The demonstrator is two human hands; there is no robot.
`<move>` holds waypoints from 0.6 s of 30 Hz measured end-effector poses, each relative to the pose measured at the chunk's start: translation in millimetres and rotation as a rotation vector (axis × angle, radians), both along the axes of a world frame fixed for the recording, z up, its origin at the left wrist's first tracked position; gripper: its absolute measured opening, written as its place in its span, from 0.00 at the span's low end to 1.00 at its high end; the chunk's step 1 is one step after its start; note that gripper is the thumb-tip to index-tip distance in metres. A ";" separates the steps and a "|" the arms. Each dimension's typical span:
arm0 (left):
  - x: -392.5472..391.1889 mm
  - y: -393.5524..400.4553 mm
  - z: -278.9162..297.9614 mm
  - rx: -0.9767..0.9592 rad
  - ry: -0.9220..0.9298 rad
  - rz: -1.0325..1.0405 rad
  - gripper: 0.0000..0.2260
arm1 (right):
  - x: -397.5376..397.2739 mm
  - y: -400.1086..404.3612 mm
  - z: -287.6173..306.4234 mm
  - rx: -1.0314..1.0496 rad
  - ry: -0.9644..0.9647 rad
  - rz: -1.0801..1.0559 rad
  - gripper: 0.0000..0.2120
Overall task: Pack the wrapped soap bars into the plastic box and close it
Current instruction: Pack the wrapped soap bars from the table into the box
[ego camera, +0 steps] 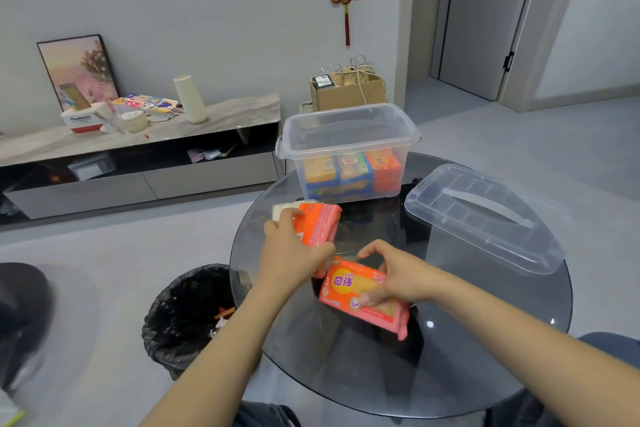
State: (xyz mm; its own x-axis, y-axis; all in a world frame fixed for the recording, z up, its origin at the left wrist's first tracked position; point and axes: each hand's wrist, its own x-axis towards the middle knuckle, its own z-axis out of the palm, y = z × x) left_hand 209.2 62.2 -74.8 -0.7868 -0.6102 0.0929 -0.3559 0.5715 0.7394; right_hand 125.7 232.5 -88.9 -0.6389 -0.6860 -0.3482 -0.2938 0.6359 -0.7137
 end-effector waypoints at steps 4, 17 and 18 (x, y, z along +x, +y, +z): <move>-10.5 4.6 7.4 0.146 0.054 0.007 0.27 | -25.6 18.7 14.9 -0.215 -0.227 -0.179 0.19; -88.3 5.8 75.1 0.583 0.365 -0.133 0.24 | -81.9 -7.8 80.4 -0.828 -0.327 -0.573 0.16; -96.8 2.5 82.9 0.579 0.370 -0.151 0.24 | -88.7 -14.1 87.2 -0.839 -0.284 -0.587 0.16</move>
State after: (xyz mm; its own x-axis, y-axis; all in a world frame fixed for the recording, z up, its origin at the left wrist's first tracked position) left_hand 112.3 64.7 8.1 -0.8462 -0.5291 0.0634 0.0295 0.0723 0.9969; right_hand 36.9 218.5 -1.7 -0.9173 -0.3867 -0.0949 0.1454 -0.1036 -0.9839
